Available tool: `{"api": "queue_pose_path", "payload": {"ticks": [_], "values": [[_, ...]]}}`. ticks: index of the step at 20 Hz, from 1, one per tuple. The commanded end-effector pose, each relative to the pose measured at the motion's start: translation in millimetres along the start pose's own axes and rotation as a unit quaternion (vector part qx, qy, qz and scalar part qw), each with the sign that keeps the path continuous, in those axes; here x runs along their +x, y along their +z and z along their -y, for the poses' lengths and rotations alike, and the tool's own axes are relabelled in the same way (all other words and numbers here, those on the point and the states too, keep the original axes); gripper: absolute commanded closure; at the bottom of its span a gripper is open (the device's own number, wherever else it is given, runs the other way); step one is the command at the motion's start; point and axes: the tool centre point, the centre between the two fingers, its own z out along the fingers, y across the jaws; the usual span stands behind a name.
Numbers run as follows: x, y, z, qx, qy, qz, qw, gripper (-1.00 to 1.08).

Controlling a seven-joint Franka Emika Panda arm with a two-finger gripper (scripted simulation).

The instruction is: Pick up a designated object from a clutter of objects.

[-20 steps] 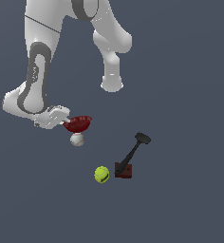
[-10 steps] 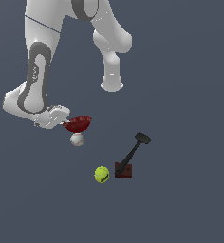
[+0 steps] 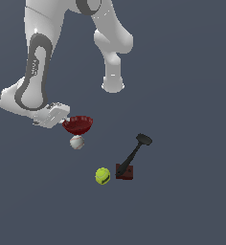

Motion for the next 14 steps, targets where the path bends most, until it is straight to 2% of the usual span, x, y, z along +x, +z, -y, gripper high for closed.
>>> {"api": "queue_pose_path", "payload": {"ticks": [1, 6, 14], "values": [[2, -10, 14, -0.001, -0.001, 0.0, 1.0, 1.08], [4, -37, 53, -0.001, -0.001, 0.0, 1.0, 1.08], [8, -96, 135, -0.001, -0.001, 0.0, 1.0, 1.08]]}}
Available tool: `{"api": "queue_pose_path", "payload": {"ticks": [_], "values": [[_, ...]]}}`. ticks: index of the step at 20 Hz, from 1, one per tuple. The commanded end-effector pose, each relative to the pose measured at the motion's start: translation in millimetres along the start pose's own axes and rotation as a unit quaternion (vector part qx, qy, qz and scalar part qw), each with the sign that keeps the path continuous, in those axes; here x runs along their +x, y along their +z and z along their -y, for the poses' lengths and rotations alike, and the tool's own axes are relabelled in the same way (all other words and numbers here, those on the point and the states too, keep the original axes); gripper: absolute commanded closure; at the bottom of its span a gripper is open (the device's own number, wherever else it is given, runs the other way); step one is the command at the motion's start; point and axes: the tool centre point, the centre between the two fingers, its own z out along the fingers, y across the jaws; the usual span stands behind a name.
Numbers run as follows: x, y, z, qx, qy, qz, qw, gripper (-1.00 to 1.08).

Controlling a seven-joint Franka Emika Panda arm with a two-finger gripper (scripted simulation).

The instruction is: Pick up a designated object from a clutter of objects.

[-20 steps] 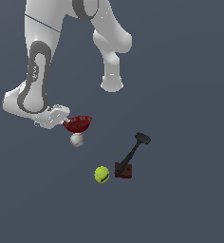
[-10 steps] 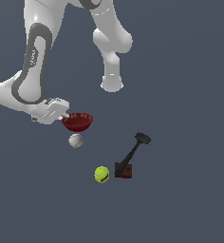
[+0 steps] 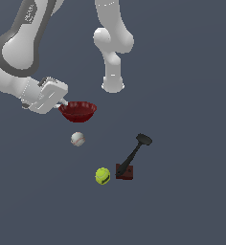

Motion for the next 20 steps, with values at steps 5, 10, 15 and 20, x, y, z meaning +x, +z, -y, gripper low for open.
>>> {"api": "queue_pose_path", "payload": {"ticks": [5, 10, 15, 20], "values": [[4, -49, 68, -0.001, -0.001, 0.0, 1.0, 1.08], [9, -84, 115, -0.001, -0.001, 0.0, 1.0, 1.08], [13, -109, 148, 0.0, -0.001, 0.0, 1.0, 1.08], [16, -123, 166, 0.0, -0.001, -0.001, 1.0, 1.08]]}}
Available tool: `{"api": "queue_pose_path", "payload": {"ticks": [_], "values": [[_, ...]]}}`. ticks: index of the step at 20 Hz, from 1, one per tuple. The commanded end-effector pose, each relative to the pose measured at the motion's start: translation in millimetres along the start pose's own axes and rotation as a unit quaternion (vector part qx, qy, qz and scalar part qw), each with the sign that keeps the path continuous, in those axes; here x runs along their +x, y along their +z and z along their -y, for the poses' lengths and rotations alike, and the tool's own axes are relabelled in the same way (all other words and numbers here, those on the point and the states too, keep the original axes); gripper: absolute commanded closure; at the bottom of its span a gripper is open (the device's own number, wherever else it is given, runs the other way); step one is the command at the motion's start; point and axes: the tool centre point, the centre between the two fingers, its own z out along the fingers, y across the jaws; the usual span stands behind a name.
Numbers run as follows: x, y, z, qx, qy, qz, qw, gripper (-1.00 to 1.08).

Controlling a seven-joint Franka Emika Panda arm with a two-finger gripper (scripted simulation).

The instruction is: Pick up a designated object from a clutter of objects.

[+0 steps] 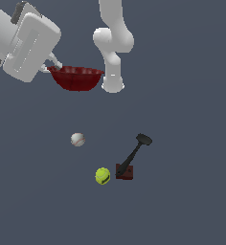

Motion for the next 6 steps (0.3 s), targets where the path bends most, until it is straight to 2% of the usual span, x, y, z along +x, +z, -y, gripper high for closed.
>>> {"api": "queue_pose_path", "payload": {"ticks": [1, 6], "values": [[1.2, -6.1, 7.4, 0.0, 0.0, -0.001, 1.0, 1.08], [2.5, -9.3, 10.5, 0.001, 0.0, -0.001, 1.0, 1.08]]}}
